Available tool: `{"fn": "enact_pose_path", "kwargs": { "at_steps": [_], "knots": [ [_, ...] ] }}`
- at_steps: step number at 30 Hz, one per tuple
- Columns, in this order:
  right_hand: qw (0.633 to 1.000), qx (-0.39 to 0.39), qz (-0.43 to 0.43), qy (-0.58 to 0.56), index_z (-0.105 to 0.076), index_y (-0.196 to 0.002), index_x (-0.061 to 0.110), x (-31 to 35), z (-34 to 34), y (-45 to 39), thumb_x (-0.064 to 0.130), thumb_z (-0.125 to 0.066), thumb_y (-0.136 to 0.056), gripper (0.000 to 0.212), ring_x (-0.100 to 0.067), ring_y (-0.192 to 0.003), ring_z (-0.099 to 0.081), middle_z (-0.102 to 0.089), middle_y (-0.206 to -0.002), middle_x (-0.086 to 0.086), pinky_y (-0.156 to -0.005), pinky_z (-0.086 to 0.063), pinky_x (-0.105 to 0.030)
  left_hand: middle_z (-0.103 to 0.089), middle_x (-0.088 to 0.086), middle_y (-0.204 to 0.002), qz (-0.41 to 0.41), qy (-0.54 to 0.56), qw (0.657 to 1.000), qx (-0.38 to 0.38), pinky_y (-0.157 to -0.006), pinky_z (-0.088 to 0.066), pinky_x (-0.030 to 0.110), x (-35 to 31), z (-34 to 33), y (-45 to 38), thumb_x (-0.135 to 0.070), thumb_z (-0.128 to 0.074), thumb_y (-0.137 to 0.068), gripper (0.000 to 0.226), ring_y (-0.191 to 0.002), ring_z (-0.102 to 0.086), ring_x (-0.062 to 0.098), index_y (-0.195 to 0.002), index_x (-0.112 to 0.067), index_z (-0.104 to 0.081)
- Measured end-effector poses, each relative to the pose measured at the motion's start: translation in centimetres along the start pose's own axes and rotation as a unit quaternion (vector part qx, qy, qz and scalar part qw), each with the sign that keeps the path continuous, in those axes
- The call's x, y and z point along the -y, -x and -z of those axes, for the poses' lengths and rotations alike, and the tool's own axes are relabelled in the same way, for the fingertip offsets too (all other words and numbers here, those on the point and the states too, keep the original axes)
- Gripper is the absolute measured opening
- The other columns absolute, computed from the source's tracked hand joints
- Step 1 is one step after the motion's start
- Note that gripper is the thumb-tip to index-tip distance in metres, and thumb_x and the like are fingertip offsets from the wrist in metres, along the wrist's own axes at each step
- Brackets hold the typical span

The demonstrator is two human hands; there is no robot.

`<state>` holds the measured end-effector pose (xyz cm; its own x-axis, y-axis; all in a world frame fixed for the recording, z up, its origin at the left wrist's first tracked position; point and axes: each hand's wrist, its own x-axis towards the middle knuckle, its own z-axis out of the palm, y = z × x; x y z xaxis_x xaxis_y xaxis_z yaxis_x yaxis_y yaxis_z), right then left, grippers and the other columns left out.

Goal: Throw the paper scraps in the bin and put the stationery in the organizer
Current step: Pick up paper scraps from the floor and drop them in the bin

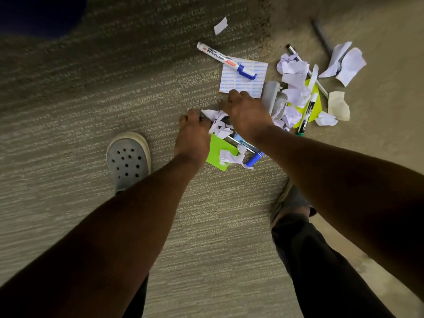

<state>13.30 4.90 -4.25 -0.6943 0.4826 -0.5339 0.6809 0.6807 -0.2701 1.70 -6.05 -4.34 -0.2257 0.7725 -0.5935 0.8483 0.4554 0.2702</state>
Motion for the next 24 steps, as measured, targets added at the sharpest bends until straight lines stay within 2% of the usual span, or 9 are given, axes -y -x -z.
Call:
{"fn": "enact_pose_path", "kwargs": {
  "at_steps": [3, 6, 10, 12, 15, 17, 19, 21, 24],
  "knots": [
    [0.996, -0.014, -0.047, -0.079, -0.058, -0.115, 0.01, -0.6, 0.1, -0.1, 0.005, -0.051, -0.087, 0.03, -0.039, -0.099, -0.056, -0.054, -0.112, -0.019, -0.072, -0.048, -0.041, -0.05, 0.015, -0.122, -0.004, 0.054, 0.999, 0.006, -0.093, -0.043, 0.04, 0.8, 0.6, -0.3, -0.006, -0.06, -0.086, 0.029, -0.11, -0.048, 0.034, -0.114, -0.013, -0.064],
    [0.972, -0.044, -0.13, -0.189, -0.064, -0.113, 0.009, -0.9, 1.2, -0.2, 0.006, -0.054, -0.085, 0.03, -0.038, -0.101, -0.059, -0.062, -0.111, -0.02, -0.085, -0.046, -0.038, -0.056, 0.017, -0.107, 0.028, 0.153, 0.988, 0.011, -0.081, -0.045, 0.032, 1.6, 2.3, -0.2, -0.01, -0.072, -0.079, 0.019, -0.095, -0.057, 0.031, -0.098, -0.009, -0.072],
    [0.919, -0.11, -0.218, -0.31, -0.067, -0.082, 0.012, -0.5, 4.0, 1.1, 0.014, -0.066, -0.078, 0.005, -0.026, -0.075, -0.06, -0.067, -0.077, -0.009, -0.064, -0.032, -0.026, -0.065, 0.012, -0.094, 0.082, 0.25, 0.964, -0.037, -0.069, -0.036, 0.02, 2.0, 5.7, 0.7, -0.016, -0.08, -0.073, 0.017, -0.084, -0.061, 0.022, -0.088, -0.014, -0.075],
    [0.894, -0.112, -0.248, -0.357, -0.065, -0.077, 0.015, -0.1, 6.0, 2.0, 0.019, -0.071, -0.077, 0.008, -0.018, -0.07, -0.054, -0.058, -0.069, 0.0, -0.063, -0.034, -0.026, -0.067, 0.007, -0.092, 0.103, 0.287, 0.951, -0.055, -0.074, -0.045, 0.025, 2.0, 7.8, 1.5, -0.021, -0.08, -0.073, 0.015, -0.082, -0.063, 0.021, -0.087, -0.019, -0.075],
    [0.862, -0.098, -0.285, -0.407, -0.067, -0.085, 0.009, 0.6, 9.6, 3.0, 0.02, -0.073, -0.078, 0.015, -0.018, -0.07, -0.053, -0.063, -0.074, -0.005, -0.069, -0.045, -0.034, -0.07, 0.007, -0.094, 0.134, 0.371, 0.917, -0.066, -0.08, -0.054, 0.04, 1.3, 12.0, 3.1, -0.019, -0.08, -0.074, 0.011, -0.084, -0.065, 0.026, -0.082, -0.022, -0.074],
    [0.819, -0.1, -0.294, -0.482, -0.063, -0.081, 0.006, 1.5, 12.8, 3.4, 0.015, -0.073, -0.079, 0.013, -0.019, -0.067, -0.05, -0.064, -0.073, -0.012, -0.067, -0.046, -0.037, -0.072, 0.01, -0.093, 0.153, 0.437, 0.882, -0.086, -0.08, -0.056, 0.043, 0.7, 15.5, 4.3, -0.014, -0.08, -0.075, 0.015, -0.084, -0.067, 0.03, -0.077, -0.026, -0.071],
    [0.758, -0.127, -0.281, -0.575, -0.057, -0.072, 0.009, 3.0, 16.9, 4.0, 0.008, -0.072, -0.081, 0.018, -0.013, -0.059, -0.048, -0.059, -0.062, -0.003, -0.058, -0.042, -0.029, -0.073, 0.005, -0.086, 0.162, 0.491, 0.848, -0.118, -0.07, -0.055, 0.031, 0.3, 19.6, 5.7, -0.015, -0.08, -0.076, 0.018, -0.074, -0.065, 0.021, -0.076, -0.029, -0.07],
    [0.706, -0.15, -0.245, -0.648, -0.058, -0.07, 0.013, 4.5, 20.8, 4.3, 0.002, -0.07, -0.082, 0.021, -0.003, -0.052, -0.051, -0.06, -0.056, 0.008, -0.054, -0.043, -0.019, -0.071, 0.004, -0.086, 0.152, 0.511, 0.834, -0.144, -0.064, -0.049, 0.018, -0.3, 23.1, 6.6, -0.018, -0.079, -0.077, 0.015, -0.07, -0.06, 0.009, -0.079, -0.03, -0.071],
    [0.633, -0.156, -0.175, -0.738, -0.062, -0.081, 0.013, 8.4, 27.9, 3.5, 0.001, -0.069, -0.083, 0.014, -0.01, -0.063, -0.061, -0.067, -0.073, 0.0, -0.058, -0.051, -0.023, -0.065, 0.008, -0.095, 0.103, 0.489, 0.834, -0.236, -0.067, -0.045, 0.012, 0.4, 30.4, 8.1, -0.02, -0.078, -0.079, 0.014, -0.071, -0.058, 0.0, -0.085, -0.031, -0.071]
  ]
}}
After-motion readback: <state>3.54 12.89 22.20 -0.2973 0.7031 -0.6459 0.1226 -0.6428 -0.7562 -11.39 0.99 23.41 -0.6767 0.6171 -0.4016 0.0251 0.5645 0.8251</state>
